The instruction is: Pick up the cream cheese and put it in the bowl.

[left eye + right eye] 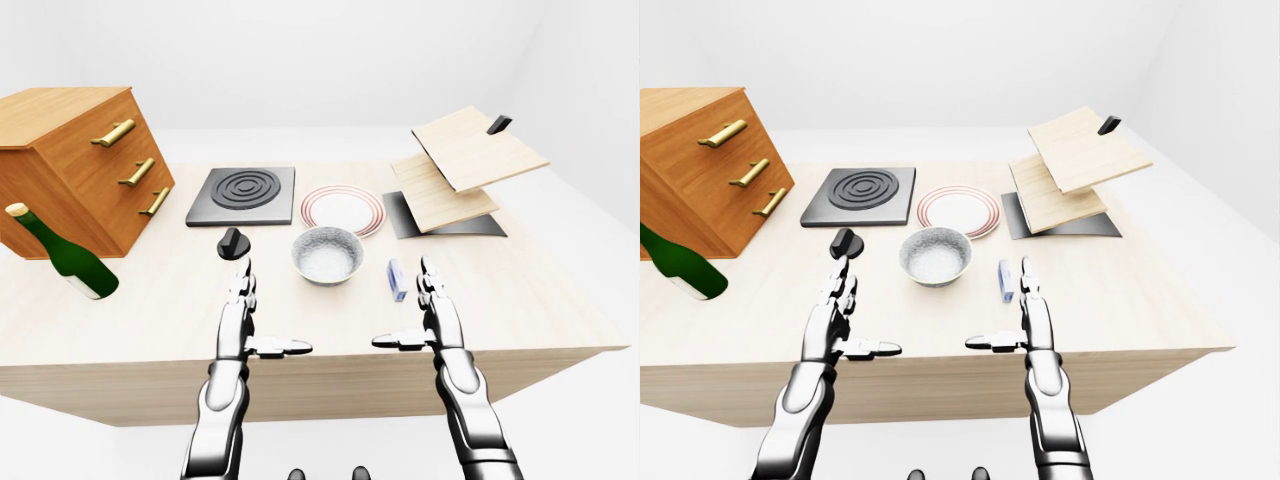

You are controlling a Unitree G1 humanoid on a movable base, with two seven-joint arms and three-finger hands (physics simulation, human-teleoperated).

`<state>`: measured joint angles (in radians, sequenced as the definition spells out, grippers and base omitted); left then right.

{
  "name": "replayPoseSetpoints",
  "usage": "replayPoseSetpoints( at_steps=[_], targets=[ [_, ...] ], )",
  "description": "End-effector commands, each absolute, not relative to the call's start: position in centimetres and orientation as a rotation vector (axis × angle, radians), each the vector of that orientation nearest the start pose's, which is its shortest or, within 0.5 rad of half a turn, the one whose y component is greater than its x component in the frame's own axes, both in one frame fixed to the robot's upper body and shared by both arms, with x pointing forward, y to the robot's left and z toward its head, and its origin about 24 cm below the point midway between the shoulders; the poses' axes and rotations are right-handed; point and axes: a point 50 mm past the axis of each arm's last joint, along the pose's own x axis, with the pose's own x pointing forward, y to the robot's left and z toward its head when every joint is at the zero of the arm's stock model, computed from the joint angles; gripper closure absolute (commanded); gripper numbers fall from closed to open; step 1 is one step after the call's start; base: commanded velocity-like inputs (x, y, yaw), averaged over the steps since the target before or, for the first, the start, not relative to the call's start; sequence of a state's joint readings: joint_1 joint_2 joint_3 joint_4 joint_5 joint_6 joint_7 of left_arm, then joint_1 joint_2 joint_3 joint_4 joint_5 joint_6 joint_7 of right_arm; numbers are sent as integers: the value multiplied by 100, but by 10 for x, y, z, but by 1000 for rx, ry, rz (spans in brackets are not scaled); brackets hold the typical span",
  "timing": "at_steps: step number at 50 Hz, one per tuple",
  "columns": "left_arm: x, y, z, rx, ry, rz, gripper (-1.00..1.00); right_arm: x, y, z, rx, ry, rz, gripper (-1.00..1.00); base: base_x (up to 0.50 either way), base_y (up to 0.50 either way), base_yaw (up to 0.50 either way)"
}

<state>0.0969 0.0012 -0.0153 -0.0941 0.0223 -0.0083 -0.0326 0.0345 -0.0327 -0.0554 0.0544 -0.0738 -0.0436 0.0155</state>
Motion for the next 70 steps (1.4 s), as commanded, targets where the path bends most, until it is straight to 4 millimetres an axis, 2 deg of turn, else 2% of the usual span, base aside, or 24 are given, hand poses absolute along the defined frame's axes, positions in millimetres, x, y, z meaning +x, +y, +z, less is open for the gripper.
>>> replayPoseSetpoints(
  at_steps=[1,3,5,9,11,14,19,26,32,41,46,50,54,59,63,70],
  targets=[
    [240,153,53,55,-21,1,-100,251,-170,29,-102,59,-37,-100,0,0,0],
    [246,155,57,56,-18,1,-100,256,-173,39,-93,64,-40,-100,0,0,0],
    [250,156,70,54,-70,-5,-100,260,-175,61,-109,-23,-42,-100,0,0,0],
    [259,157,115,65,-258,-9,-100,266,-181,108,-148,-211,-50,-100,0,0,0],
    [264,158,139,73,-356,-11,-100,270,-186,124,-159,-271,-58,-100,0,0,0],
    [272,159,169,92,-472,-6,-100,276,-190,139,-167,-324,-62,-100,0,0,0],
    [279,155,205,119,-606,1,-100,289,-194,145,-192,-328,-70,-100,0,0,0],
    [294,149,197,98,-550,-14,-100,291,-193,151,-211,-344,-57,-100,0,0,0],
    [288,148,190,91,-531,-31,-100,285,-192,148,-229,-340,-27,-100,4,0,0],
    [290,152,173,100,-460,-27,-100,285,-199,128,-227,-252,-48,-100,47,0,0],
    [288,152,175,98,-470,-31,-100,282,-199,131,-230,-268,-47,-100,9,0,0],
    [281,148,165,126,-443,-74,-100,282,-199,128,-237,-257,-48,-100,0,0,0],
    [273,152,171,95,-479,-69,-100,279,-203,125,-303,-236,-46,-100,0,0,0],
    [279,154,162,166,-428,-68,-100,280,-201,115,-399,-179,5,-100,0,0,0],
    [281,160,150,130,-374,-62,-100,282,-206,106,-470,-124,7,-100,0,0,0],
    [284,164,138,131,-322,-56,-100,273,-204,113,-651,-125,13,-100,0,0,0]
  ],
)
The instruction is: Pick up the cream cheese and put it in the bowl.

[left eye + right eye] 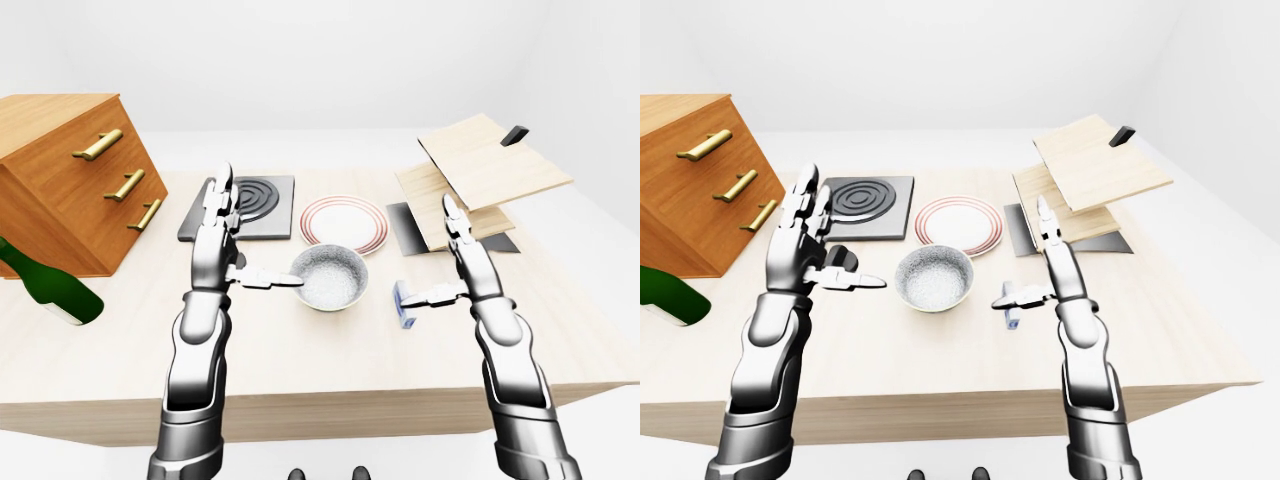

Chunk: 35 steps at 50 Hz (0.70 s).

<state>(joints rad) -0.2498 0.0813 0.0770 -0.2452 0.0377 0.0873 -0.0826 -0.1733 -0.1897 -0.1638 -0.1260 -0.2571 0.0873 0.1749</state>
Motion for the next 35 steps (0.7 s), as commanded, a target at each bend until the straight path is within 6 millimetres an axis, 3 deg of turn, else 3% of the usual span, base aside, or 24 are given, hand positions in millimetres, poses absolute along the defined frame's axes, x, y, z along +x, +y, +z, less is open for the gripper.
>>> replayPoseSetpoints(
  at_steps=[1,12,28,35],
  targets=[
    [284,163,137,137,-317,-56,-100,273,-204,113,-661,-124,9,-100,0,0,0],
    [280,160,141,146,-340,-71,-100,274,-208,97,-773,-50,-44,-100,0,0,0],
    [278,156,144,149,-354,-82,-100,279,-200,58,-691,86,1,-100,0,0,0],
    [282,159,132,141,-298,-78,-100,281,-202,46,-679,132,1,-100,0,0,0]
  ],
)
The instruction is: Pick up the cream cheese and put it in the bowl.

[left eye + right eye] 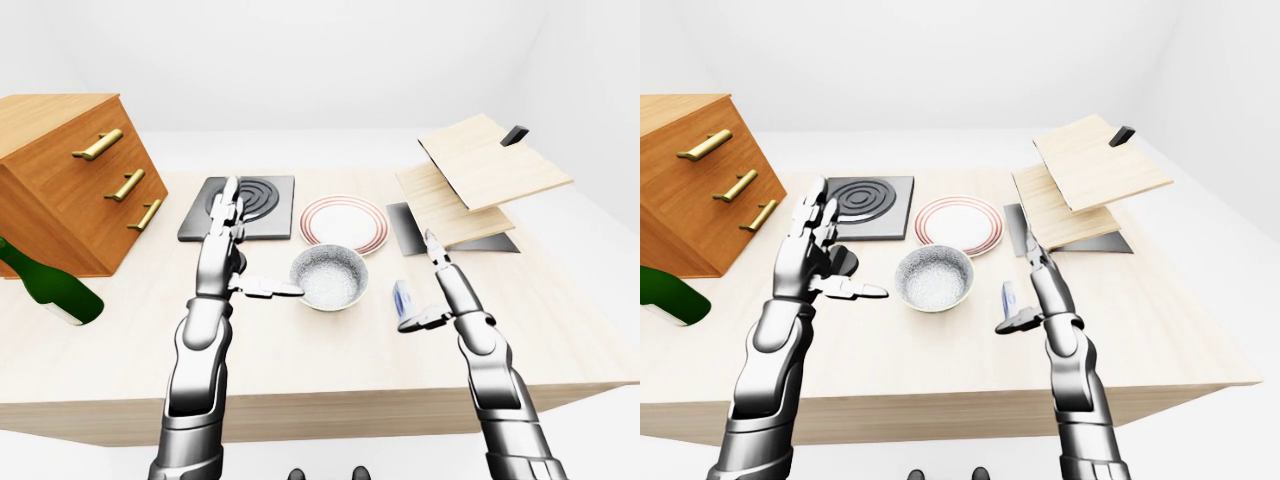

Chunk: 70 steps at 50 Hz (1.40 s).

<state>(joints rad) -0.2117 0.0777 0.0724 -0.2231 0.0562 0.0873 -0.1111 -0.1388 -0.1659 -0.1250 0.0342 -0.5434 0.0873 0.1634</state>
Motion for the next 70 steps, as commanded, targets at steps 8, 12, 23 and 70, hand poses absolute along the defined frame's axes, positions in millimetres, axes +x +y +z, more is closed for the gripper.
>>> replayPoseSetpoints(
  at_steps=[8,12,23,70],
  targets=[
    [282,159,130,142,-291,-81,-100,281,-204,40,-676,157,0,-90,0,0,0],
    [282,159,128,141,-282,-81,-100,280,-204,35,-671,177,0,-62,0,0,0],
    [282,159,124,142,-267,-85,-100,280,-205,21,-654,229,1,-41,0,0,0],
    [273,160,113,118,-231,-115,-100,285,-214,37,-659,178,-35,100,0,0,0]
  ],
)
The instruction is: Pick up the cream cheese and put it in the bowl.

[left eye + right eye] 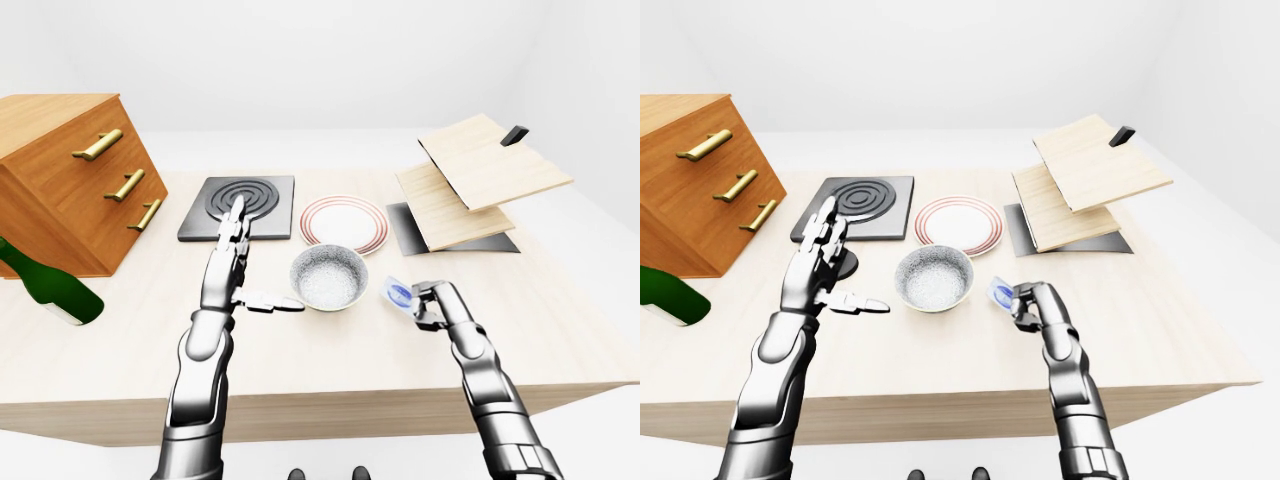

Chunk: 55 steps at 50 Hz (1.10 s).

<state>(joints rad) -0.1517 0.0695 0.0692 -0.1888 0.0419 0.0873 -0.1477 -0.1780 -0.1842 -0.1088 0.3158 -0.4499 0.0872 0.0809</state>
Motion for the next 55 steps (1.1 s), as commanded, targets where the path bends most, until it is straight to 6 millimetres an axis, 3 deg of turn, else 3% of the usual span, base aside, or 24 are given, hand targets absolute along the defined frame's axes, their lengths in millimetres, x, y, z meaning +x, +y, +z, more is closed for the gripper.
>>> replayPoseSetpoints(
  at_steps=[1,10,18,36,43,55],
  targets=[
    [273,160,113,119,-230,-115,-100,285,-214,42,-658,160,-32,100,0,0,0],
    [273,161,111,117,-222,-113,-100,278,-214,82,-706,17,-33,100,0,0,0],
    [273,164,113,121,-227,-100,-100,280,-209,89,-715,-14,-25,100,0,0,0],
    [275,166,108,128,-205,-88,-100,284,-171,132,-815,-196,82,100,0,0,0],
    [273,168,114,119,-232,-88,-100,293,-158,139,-827,-225,116,100,0,0,0],
    [274,171,104,103,-188,-87,-100,305,-134,140,-837,-242,167,100,0,0,0]
  ],
)
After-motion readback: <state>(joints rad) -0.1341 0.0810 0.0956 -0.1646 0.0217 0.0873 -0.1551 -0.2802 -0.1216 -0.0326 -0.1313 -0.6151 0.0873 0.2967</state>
